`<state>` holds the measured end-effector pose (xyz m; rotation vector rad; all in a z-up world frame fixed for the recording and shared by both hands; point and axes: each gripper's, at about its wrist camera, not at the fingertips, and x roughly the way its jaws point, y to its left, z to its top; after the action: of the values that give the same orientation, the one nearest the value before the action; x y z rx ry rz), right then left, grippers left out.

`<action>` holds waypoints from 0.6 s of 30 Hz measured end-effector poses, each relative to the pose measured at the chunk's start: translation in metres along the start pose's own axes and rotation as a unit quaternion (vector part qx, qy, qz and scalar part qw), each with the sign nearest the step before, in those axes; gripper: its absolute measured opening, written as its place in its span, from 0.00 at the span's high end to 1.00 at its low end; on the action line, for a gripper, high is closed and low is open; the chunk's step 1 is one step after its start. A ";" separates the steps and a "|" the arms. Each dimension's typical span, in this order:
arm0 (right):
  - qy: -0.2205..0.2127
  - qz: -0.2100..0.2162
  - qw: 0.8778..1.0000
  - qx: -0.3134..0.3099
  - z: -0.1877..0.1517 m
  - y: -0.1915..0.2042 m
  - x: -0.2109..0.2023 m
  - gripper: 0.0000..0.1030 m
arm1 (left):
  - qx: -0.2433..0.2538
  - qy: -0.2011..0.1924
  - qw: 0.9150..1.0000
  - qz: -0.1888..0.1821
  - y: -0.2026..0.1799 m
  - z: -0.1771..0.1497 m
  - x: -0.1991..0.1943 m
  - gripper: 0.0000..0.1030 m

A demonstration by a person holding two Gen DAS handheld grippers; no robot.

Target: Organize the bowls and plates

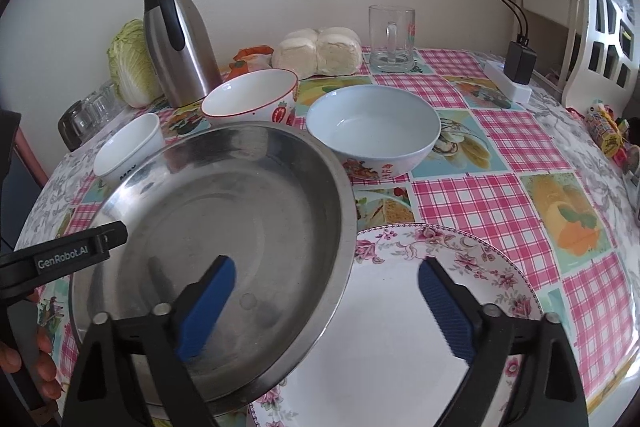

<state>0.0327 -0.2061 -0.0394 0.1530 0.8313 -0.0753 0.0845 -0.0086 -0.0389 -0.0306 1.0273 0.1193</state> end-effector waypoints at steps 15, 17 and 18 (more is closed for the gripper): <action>-0.004 -0.017 1.000 0.019 0.001 -0.013 -0.005 0.00 | 0.007 -0.037 0.999 -0.009 -0.006 0.002 -0.022 0.02; -0.005 -0.018 1.000 0.018 0.001 -0.014 -0.006 0.00 | 0.007 -0.047 0.999 -0.017 -0.008 0.001 -0.029 0.02; -0.005 -0.018 1.000 0.018 0.000 -0.014 -0.008 0.00 | 0.007 -0.050 0.999 -0.021 -0.009 0.001 -0.031 0.02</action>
<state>0.0260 -0.2201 -0.0351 0.1716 0.8239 -0.1248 0.0702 -0.0202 -0.0118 -0.0334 0.9269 0.0750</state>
